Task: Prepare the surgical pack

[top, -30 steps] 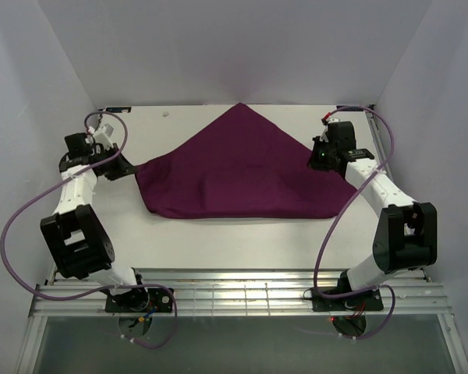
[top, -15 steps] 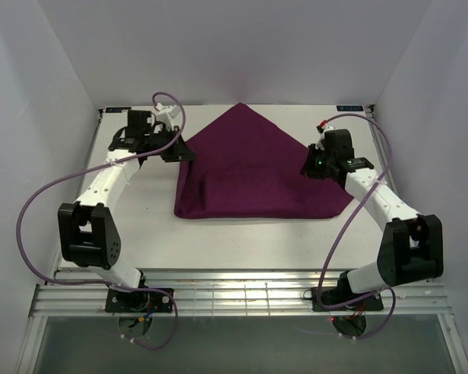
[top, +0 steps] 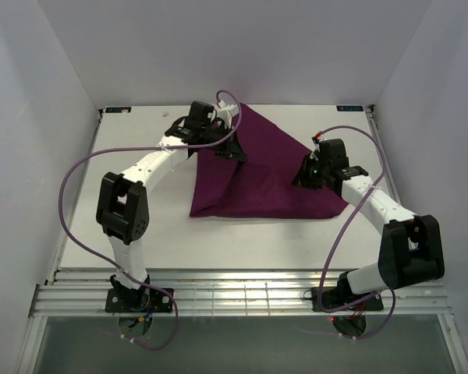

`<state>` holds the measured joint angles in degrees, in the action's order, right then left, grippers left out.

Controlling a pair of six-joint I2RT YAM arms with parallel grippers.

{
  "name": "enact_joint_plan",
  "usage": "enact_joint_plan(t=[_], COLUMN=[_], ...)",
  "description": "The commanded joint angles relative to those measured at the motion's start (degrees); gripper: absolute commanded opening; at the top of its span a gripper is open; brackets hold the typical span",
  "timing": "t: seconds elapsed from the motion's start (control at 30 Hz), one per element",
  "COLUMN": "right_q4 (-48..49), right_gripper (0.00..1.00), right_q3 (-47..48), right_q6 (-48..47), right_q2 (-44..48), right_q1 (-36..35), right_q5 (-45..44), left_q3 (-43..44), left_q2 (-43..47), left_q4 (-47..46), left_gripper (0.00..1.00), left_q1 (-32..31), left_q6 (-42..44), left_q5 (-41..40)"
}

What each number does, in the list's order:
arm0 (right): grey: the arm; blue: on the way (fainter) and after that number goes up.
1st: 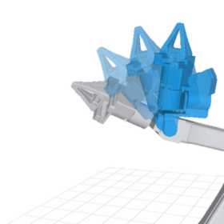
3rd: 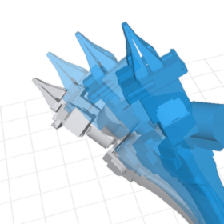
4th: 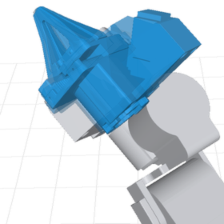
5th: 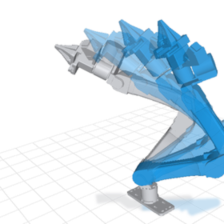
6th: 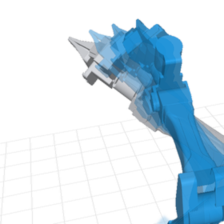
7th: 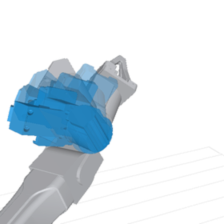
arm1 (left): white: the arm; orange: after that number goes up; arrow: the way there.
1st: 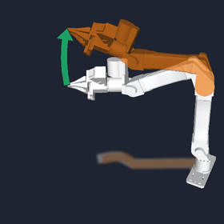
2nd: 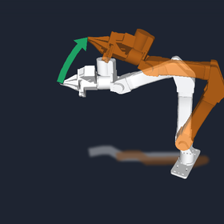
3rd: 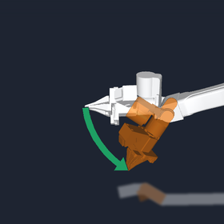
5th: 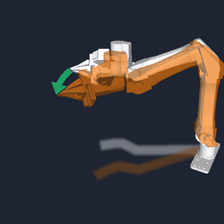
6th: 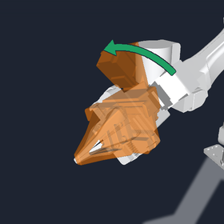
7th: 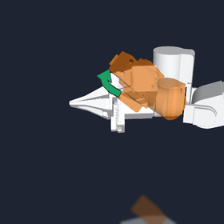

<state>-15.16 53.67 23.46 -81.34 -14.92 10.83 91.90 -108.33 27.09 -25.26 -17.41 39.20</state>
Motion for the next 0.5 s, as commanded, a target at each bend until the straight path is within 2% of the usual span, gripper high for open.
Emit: enact_joint_plan(t=[0.0,0.47], right_q4=[1.98,1.36], right_gripper=[0.08,0.08], right_q3=[0.91,0.65], right_q6=[1.06,1.15], right_q2=[1.36,2.50], right_q1=[-0.02,0.06], right_q5=[0.78,-0.81], left_q3=[3.90,8.91], left_q2=[-0.38,-8.28], left_q4=[-3.09,-7.05], left_gripper=[0.00,0.00], left_q1=[-2.42,-9.98], left_q6=[-2.19,-6.67], left_q5=[-0.26,-3.69])
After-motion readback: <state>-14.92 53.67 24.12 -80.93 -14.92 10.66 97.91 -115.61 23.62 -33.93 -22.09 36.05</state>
